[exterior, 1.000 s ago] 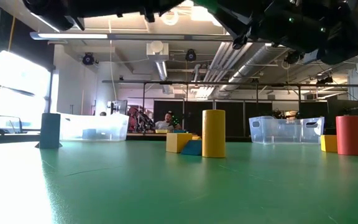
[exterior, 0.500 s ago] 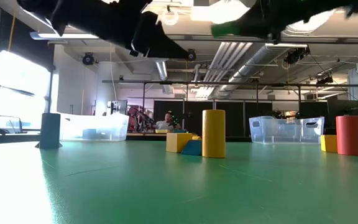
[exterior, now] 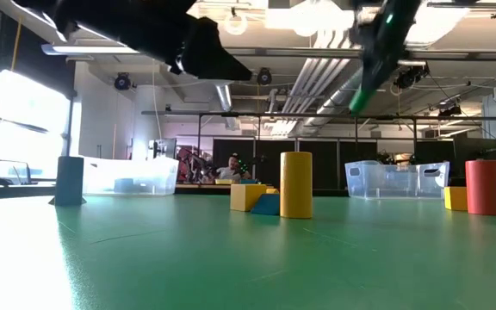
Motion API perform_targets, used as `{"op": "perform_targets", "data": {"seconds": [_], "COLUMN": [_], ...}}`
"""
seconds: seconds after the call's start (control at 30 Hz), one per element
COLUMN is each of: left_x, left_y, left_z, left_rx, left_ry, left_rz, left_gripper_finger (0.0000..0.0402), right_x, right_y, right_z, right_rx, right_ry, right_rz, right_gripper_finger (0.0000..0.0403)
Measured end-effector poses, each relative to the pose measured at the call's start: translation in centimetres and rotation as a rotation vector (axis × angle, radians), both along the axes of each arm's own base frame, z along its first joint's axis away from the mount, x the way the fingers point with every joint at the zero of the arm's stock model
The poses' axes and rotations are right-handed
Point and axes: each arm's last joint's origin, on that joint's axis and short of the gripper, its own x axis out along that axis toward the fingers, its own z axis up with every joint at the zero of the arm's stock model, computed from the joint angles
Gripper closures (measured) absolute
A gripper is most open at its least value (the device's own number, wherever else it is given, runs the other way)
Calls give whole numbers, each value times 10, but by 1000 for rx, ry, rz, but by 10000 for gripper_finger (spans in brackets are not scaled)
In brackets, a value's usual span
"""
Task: Sort blocks by size
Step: Put the green cylindrical block into the top right transparent bin
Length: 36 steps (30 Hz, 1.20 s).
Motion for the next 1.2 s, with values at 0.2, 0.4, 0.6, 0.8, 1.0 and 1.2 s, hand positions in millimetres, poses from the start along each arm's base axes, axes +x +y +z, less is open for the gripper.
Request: {"op": "perform_targets", "data": {"seconds": [0.2,0.4,0.6,0.8,1.0,1.2], "left_x": [-8,-13,-14,-13,-13,-13], "left_y": [-18,-26,-26,-25,-25,-25], "left_z": [-4,-8,-8,-8,-8,-8], "left_rx": [76,79,67,67,67,66], "left_ry": [58,86,83,82,82,81], "left_rz": [32,54,57,61,60,60], "left_gripper_finger": [197,197,197,197,197,197], "right_x": [-7,-17,-12,-8,-5,-5], "right_y": [-79,-127,-146,-152,-157,-157], "right_z": [-41,-84,-114,-131,-133,-133], "right_rx": [204,366,460,487,458,454], "right_ry": [110,165,193,212,190,190], "right_rz": [-72,-112,-110,-111,-114,-109], "right_gripper_finger": [271,271,271,267,255,252]}}
